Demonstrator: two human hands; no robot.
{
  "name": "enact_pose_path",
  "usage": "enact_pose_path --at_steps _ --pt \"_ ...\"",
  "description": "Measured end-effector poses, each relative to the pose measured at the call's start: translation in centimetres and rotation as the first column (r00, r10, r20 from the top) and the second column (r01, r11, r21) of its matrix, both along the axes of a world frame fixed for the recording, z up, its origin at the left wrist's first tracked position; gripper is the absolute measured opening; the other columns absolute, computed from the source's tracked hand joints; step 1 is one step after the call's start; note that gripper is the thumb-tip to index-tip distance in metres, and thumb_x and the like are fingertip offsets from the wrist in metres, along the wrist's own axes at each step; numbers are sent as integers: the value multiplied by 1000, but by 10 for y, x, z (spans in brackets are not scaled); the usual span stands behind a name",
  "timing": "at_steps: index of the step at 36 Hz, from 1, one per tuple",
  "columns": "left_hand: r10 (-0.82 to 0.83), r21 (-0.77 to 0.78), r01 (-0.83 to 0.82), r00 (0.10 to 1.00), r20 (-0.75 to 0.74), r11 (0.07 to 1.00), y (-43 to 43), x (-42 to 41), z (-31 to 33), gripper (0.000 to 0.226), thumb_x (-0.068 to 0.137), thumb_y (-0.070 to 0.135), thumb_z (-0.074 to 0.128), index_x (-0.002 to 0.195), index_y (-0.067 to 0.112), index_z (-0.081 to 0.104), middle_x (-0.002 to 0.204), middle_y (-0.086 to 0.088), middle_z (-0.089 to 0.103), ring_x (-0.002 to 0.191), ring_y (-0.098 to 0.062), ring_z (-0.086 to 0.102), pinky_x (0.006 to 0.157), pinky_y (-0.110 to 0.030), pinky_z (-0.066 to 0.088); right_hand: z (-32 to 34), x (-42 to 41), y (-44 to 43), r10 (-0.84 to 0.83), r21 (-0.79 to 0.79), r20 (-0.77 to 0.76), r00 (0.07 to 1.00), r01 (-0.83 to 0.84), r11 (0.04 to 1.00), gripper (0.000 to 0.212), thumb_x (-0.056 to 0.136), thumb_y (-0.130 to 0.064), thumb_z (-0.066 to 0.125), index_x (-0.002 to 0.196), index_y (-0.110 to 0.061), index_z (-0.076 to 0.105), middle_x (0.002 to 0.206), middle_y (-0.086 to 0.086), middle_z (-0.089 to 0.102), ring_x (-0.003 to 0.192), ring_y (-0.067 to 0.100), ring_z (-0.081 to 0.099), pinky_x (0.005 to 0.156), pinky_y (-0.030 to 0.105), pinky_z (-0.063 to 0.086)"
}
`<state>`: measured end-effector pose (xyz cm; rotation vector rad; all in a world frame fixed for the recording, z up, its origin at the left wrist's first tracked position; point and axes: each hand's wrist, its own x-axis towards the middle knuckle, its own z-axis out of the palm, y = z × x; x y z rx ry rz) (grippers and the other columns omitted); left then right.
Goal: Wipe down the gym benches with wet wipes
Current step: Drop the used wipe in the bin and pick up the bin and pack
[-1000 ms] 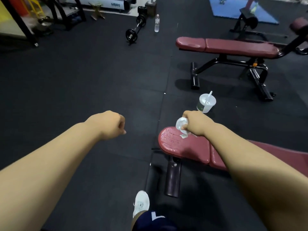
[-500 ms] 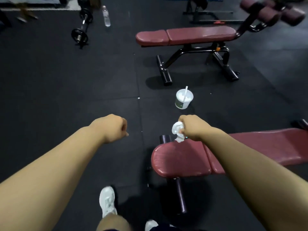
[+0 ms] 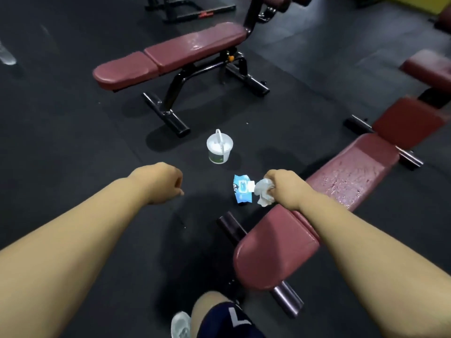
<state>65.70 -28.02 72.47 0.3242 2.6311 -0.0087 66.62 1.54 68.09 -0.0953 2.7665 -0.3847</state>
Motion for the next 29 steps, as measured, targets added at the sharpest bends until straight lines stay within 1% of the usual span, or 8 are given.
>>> enact_pose_path --at_steps 3,8,13,15,18,21,25,29 --pt "-76 1 76 997 34 997 -2 -43 -8 17 87 45 55 87 28 56 90 8 55 86 -17 56 70 -31 46 -6 -13 0 -87 -28 8 996 88 996 29 80 -6 53 107 -14 60 98 6 66 92 25 60 77 35 50" --pt "-182 33 180 981 66 983 5 -114 -23 16 87 44 55 89 28 58 91 7 56 85 -16 55 70 -30 46 -21 -49 10 -227 -20 53 973 228 973 24 83 -12 57 107 -16 60 98 5 64 86 22 59 70 28 47" --pt "-269 22 268 959 85 963 14 -196 -39 15 86 44 56 88 29 58 93 7 57 87 -16 56 71 -30 47 -41 -113 15 -328 -9 70 942 330 944 21 83 -13 58 103 -15 61 95 5 65 85 22 60 73 31 50" --pt "-285 16 285 954 96 958 16 -233 -43 14 87 44 55 87 30 57 91 8 56 85 -15 56 73 -32 49 -49 -148 14 -363 -17 73 929 365 931 19 84 -14 59 102 -15 60 90 4 65 76 20 60 71 31 52" --pt "-302 9 303 946 116 953 15 -286 -43 13 87 43 55 85 30 55 89 9 54 83 -14 55 73 -32 48 -53 -200 10 -390 -19 94 916 393 919 16 86 -15 59 101 -15 58 82 2 62 64 17 56 66 30 51" --pt "-319 -1 321 942 103 947 12 -335 -42 13 87 43 55 85 30 54 86 10 50 82 -15 53 69 -30 44 -49 -247 1 -396 -24 96 913 400 916 16 85 -16 59 101 -15 58 76 -1 58 68 19 57 68 31 52" --pt "-313 10 314 943 112 949 5 -392 -44 14 88 41 55 89 27 57 87 9 51 81 -16 52 66 -28 40 -46 -302 -13 -397 -37 98 913 402 915 16 85 -18 57 101 -16 57 75 -2 57 70 20 59 69 33 53" --pt "-308 35 306 940 149 951 -3 -445 -57 17 88 43 56 92 26 59 91 7 56 83 -15 55 68 -29 45 -52 -350 -26 -413 -28 128 902 419 907 17 82 -18 55 100 -18 56 76 -3 58 72 20 61 70 34 54"
